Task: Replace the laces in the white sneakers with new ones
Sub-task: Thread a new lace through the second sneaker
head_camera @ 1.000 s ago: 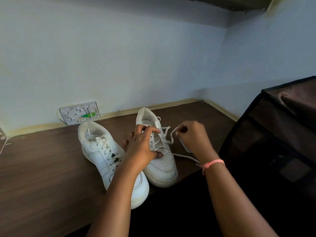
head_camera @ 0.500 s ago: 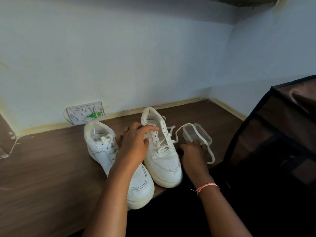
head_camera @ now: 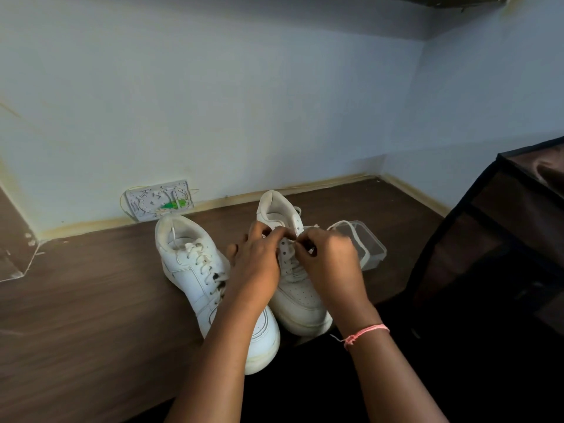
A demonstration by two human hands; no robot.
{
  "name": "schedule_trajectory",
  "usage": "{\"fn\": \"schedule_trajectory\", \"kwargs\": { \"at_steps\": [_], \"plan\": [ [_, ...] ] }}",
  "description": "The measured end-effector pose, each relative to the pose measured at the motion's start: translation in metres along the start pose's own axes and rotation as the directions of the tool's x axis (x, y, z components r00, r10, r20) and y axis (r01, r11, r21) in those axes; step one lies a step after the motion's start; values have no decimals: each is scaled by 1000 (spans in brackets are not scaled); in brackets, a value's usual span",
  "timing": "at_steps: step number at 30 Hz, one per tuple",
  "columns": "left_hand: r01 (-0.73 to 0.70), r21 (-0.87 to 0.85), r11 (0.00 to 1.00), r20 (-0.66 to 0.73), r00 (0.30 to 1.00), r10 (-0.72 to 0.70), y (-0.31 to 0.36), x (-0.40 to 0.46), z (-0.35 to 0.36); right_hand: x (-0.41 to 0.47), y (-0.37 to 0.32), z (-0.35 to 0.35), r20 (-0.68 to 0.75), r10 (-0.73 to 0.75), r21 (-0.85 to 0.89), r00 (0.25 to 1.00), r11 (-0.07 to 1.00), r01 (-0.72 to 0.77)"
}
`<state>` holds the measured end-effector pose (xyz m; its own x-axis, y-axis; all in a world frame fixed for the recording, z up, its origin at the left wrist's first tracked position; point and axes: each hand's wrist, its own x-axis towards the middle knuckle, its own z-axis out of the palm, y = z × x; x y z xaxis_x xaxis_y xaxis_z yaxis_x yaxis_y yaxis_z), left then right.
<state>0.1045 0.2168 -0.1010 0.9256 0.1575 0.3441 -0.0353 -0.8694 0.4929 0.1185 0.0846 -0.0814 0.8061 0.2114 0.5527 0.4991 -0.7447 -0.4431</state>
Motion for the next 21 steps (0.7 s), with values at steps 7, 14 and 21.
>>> {"fn": "schedule_trajectory", "kwargs": {
  "at_steps": [7, 14, 21],
  "plan": [
    [-23, -162, 986, -75, 997, 11, -6, 3, 2, 6, 3, 23, 5, -78, -111, 997, 991, 78],
    [-11, -167, 986, -79, 997, -2, -10, 3, -2, 7, 6, 25, 95, -110, -87, 989, 989, 118],
    [45, -334, 941, 48, 998, -31, -16, 4, -14, 9, 16, 29, 105, -89, 54, 990, 995, 84]
  ]
}}
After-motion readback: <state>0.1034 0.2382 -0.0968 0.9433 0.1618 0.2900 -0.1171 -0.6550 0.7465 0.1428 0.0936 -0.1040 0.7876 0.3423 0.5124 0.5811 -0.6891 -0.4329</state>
